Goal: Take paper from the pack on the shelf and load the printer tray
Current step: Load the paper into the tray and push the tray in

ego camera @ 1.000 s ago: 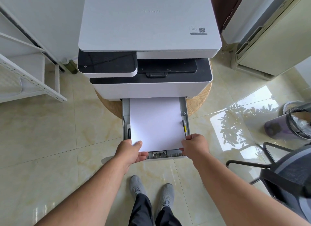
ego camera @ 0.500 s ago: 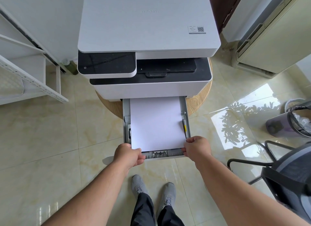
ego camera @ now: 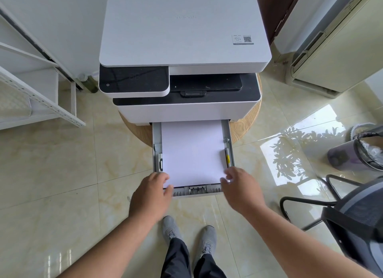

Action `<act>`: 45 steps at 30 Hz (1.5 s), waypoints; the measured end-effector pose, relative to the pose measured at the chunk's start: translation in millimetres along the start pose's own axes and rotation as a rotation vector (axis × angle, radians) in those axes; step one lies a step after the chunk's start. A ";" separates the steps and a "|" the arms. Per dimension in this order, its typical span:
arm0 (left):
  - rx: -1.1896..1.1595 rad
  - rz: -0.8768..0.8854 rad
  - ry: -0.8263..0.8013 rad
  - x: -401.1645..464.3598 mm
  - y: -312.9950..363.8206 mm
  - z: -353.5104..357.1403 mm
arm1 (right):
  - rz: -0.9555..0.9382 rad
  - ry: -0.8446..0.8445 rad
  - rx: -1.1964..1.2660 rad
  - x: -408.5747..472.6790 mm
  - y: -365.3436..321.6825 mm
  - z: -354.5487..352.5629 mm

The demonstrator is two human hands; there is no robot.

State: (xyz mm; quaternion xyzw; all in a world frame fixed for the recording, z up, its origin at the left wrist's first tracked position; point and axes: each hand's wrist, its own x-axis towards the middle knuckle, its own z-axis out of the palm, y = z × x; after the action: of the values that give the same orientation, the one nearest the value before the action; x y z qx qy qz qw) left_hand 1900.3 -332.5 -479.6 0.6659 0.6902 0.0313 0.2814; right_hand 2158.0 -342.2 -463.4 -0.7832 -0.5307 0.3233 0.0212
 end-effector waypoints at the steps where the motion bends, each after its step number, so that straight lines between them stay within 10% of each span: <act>1: 0.073 0.157 -0.025 -3.2 0.7 2.1 | -0.144 -0.055 -0.052 -5.3 -2.8 3.1; 17: 0.249 0.368 -0.205 0.5 3.7 29.9 | -0.617 -0.108 -0.498 2.4 -4.5 36.1; 45: 0.202 0.187 -0.321 -2.6 21.7 -26.8 | -0.443 -0.165 -0.503 -14.9 -19.0 -1.8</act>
State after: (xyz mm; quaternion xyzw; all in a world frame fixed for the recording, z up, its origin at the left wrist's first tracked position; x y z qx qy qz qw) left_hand 1908.2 -323.6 -447.2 0.7483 0.5713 -0.1185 0.3156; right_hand 2140.0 -346.0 -447.5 -0.6008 -0.7509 0.2321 -0.1459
